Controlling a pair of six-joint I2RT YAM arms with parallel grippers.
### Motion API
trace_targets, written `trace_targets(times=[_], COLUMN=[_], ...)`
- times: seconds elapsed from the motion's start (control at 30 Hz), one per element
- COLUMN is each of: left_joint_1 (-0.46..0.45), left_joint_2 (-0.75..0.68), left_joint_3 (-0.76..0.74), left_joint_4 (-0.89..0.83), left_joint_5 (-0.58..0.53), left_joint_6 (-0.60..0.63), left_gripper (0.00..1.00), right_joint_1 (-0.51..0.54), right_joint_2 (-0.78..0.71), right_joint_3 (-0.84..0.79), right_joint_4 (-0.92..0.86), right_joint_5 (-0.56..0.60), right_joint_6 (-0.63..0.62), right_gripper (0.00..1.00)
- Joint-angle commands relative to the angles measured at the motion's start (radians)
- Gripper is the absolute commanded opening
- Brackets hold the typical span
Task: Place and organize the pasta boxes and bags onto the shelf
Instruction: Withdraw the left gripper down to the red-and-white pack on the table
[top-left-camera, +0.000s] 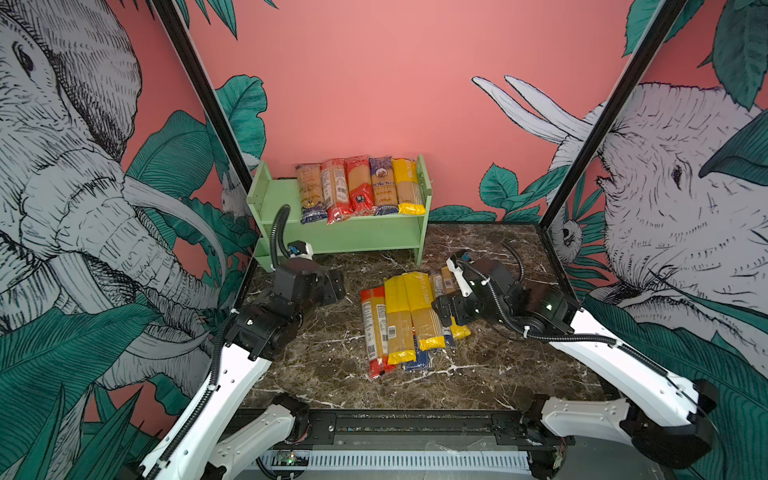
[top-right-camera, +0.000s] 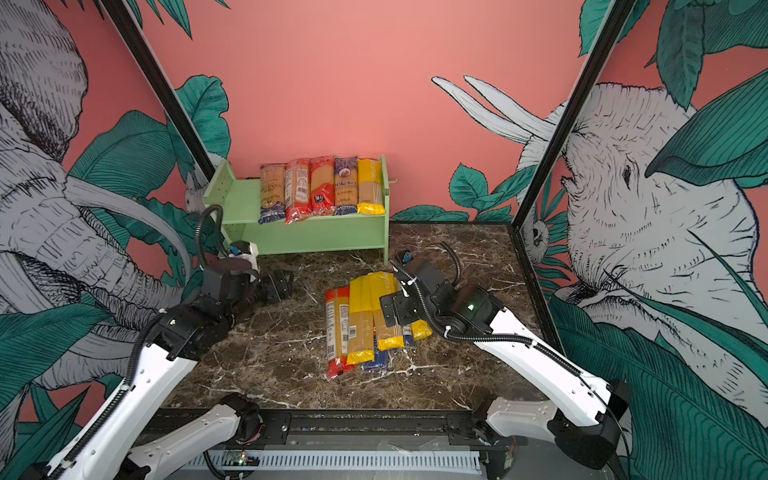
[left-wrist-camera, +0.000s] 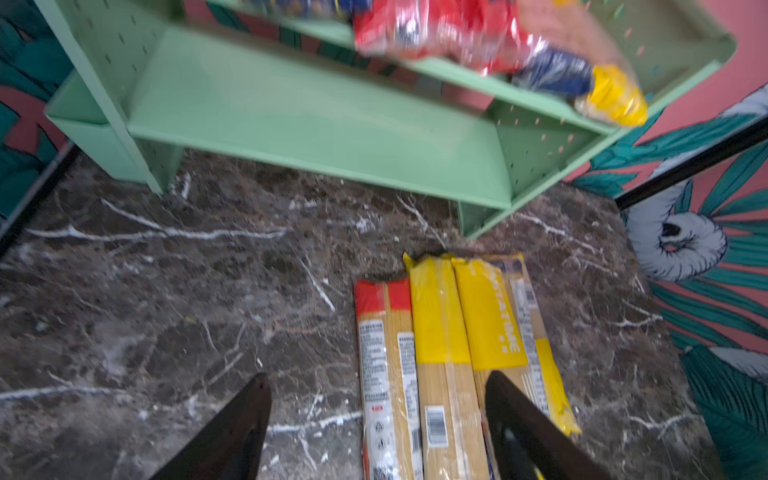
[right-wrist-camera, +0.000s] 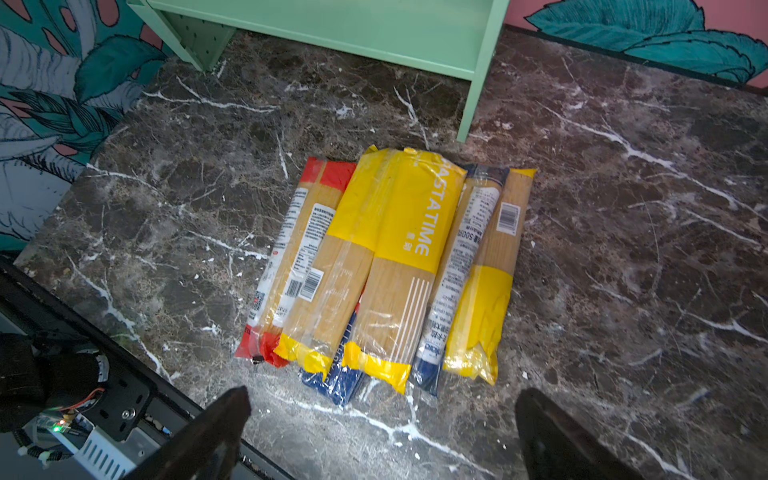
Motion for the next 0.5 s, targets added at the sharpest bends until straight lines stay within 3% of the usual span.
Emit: trace_targets(times=[0.0,0.23,0.47], left_joint_1=[-0.106,-0.34,-0.382], left_joint_2=[0.013,0.157,0.261], left_joint_3=[-0.108,-0.272,-0.393], left_joint_4=[0.026,0.149,0.27], left_joint_5=[-0.079,-0.125,-0.086], left_joint_6=[-0.119,-0.239,-0.309], left_gripper=[0.8,0.81,0.8], right_joint_1=[0.029,0.083,0.095], right_joint_2=[-0.035,-0.083,-0.104], right_joint_3=[-0.031,-0.091,-0.111], right_joint_4=[-0.018,-0.036,-0.041], right_joint_5=[0.058,0.103,0.114], right_joint_6=[0.056,0.101,0.112], right_gripper=[0.99,0.99,0.99])
